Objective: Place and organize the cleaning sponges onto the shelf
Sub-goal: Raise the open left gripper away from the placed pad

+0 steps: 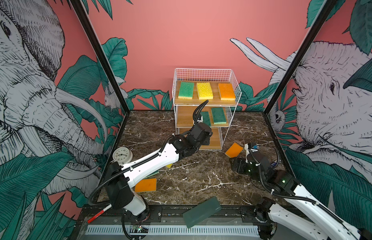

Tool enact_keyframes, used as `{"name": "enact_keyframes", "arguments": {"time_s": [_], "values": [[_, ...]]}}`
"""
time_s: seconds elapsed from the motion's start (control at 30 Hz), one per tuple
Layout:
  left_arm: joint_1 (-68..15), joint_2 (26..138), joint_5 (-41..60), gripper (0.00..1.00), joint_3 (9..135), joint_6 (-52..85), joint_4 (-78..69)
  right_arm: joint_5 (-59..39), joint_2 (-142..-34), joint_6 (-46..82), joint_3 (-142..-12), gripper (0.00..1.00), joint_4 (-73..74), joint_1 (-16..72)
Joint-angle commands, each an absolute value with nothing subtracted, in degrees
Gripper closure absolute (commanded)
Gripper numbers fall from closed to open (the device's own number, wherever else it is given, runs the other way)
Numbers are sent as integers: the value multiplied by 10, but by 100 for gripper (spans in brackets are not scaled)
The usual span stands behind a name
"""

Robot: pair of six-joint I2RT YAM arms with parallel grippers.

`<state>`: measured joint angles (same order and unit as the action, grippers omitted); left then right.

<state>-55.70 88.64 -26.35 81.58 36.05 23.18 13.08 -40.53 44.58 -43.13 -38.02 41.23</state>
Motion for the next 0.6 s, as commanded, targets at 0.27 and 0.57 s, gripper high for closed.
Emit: {"name": "enact_keyframes", "arguments": {"time_s": [0.27,0.57], "values": [[-550,887,-284,100,841,335,204,138,-383,450,-428,16,-372,412],[-550,902,-300,100,847,324,193,141,-367,451,-419,16,-377,411]]}}
